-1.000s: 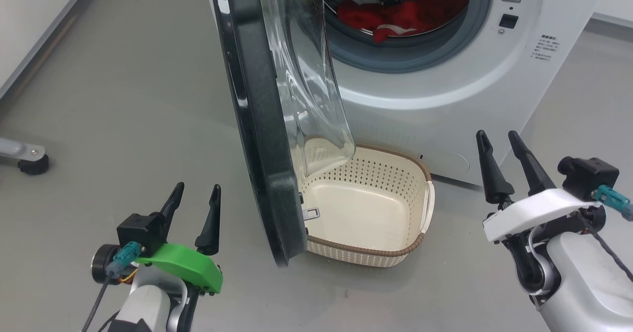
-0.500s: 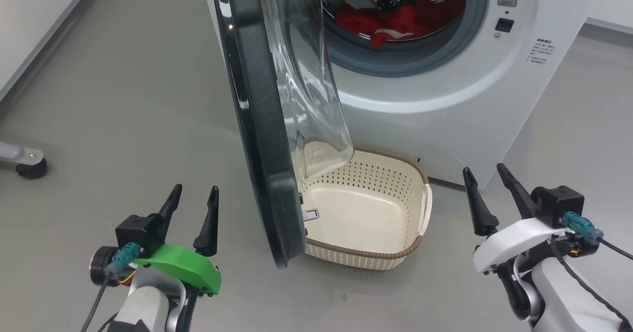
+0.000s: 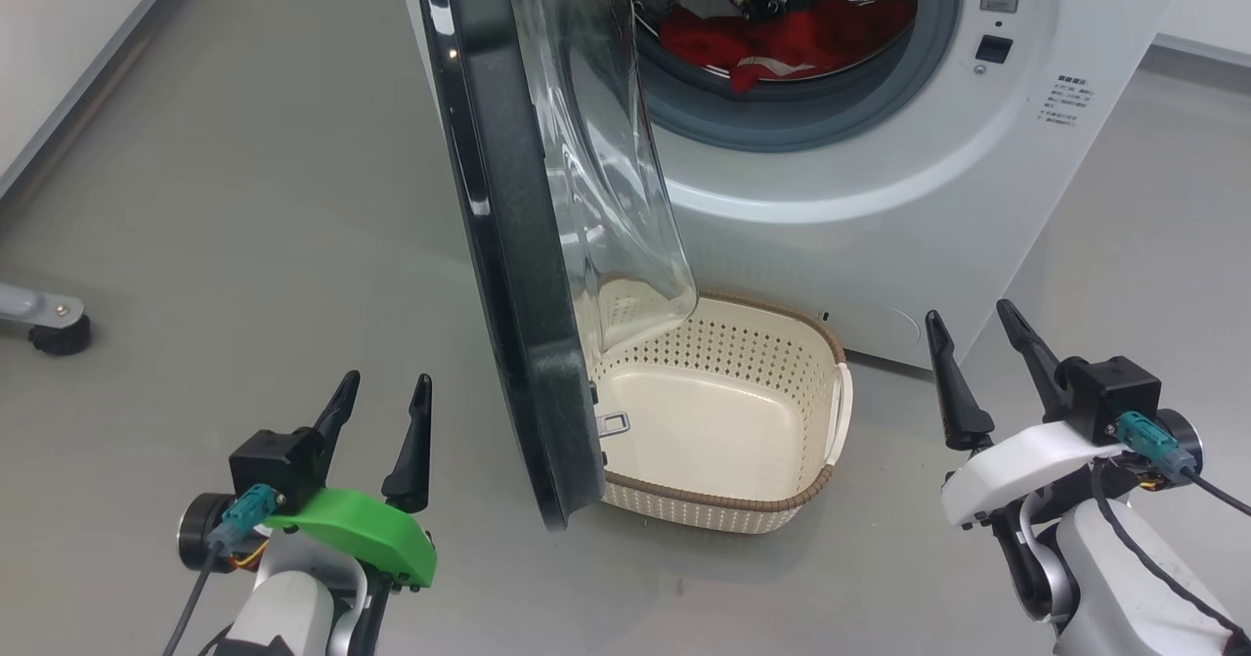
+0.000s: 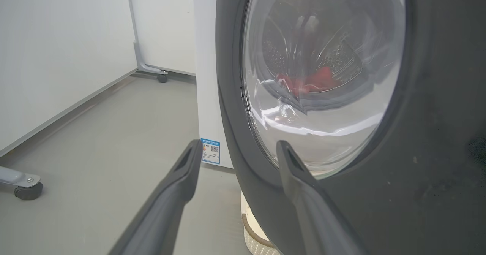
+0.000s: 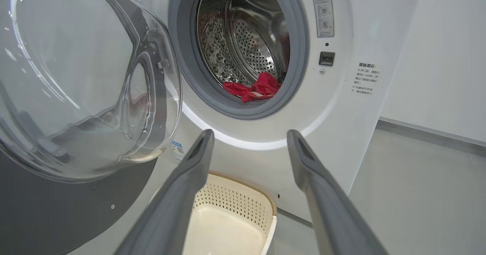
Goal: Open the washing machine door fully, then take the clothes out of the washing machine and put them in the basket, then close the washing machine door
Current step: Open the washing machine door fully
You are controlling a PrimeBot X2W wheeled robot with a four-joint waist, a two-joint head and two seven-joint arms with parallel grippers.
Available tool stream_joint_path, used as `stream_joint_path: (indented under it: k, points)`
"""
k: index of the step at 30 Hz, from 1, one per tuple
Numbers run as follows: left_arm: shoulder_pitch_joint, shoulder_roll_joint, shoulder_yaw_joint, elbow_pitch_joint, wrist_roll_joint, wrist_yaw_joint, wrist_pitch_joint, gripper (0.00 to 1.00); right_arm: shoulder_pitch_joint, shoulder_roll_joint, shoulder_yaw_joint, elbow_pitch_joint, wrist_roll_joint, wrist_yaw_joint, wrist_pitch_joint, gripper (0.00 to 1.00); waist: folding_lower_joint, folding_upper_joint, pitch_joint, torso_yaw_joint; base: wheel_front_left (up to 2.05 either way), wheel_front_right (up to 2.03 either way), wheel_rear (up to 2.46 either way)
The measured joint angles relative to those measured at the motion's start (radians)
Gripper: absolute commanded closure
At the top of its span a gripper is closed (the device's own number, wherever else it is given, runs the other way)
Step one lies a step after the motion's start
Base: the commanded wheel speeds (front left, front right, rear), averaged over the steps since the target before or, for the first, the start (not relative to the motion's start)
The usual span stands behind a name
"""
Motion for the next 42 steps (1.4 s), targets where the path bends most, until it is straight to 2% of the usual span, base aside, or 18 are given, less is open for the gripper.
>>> stream_joint_path:
  k: [17,27,28,29,30,31,32,33,42]
  points:
    - [0.012,0.0,0.0,0.01,0.0,0.0,0.0,0.0,0.044,0.048,-0.036,-0.003,-0.049,0.003,0.0,0.0,0.0,0.0,-0.015,0.007,0.0,0.0,0.0]
    - [0.014,0.0,0.0,0.014,0.0,0.0,0.0,0.0,0.064,0.063,-0.059,-0.003,-0.073,0.017,0.0,0.0,0.0,0.0,-0.02,0.005,0.0,0.0,0.0]
    - [0.014,0.0,0.0,0.015,0.0,0.0,0.0,0.33,0.064,0.064,-0.06,-0.003,-0.074,0.019,0.0,0.0,0.0,0.0,-0.02,0.005,0.0,0.0,0.0]
    - [0.014,0.0,0.0,0.015,0.0,0.0,0.0,0.33,0.064,0.066,-0.063,-0.003,-0.076,0.021,0.0,0.0,0.0,0.0,-0.02,0.005,0.0,0.0,0.0]
    - [0.014,0.0,0.0,0.016,0.0,0.0,0.0,0.56,0.064,0.067,-0.066,-0.003,-0.081,0.023,0.0,0.0,0.0,0.0,-0.02,0.005,0.0,0.0,0.0]
    - [0.014,0.0,0.0,0.016,0.0,0.0,0.0,0.69,0.064,0.069,-0.067,-0.003,-0.084,0.026,0.0,0.0,0.0,0.0,-0.02,0.005,0.0,0.0,0.0]
    - [0.014,0.0,0.0,0.017,0.0,0.0,0.0,0.89,0.065,0.071,-0.069,-0.003,-0.085,0.027,0.0,0.0,0.0,0.0,-0.02,0.005,0.0,0.0,0.0]
    - [0.014,0.0,0.0,0.017,0.0,0.0,0.0,1.0,0.065,0.072,-0.071,-0.003,-0.091,0.027,0.0,0.0,0.0,0.0,-0.019,0.005,0.0,0.0,0.0]
    - [0.014,0.0,0.002,0.015,0.0,0.0,0.0,1.0,0.065,0.084,-0.091,-0.002,-0.105,0.04,0.0,0.0,0.0,0.0,-0.019,0.006,0.0,0.0,0.0]
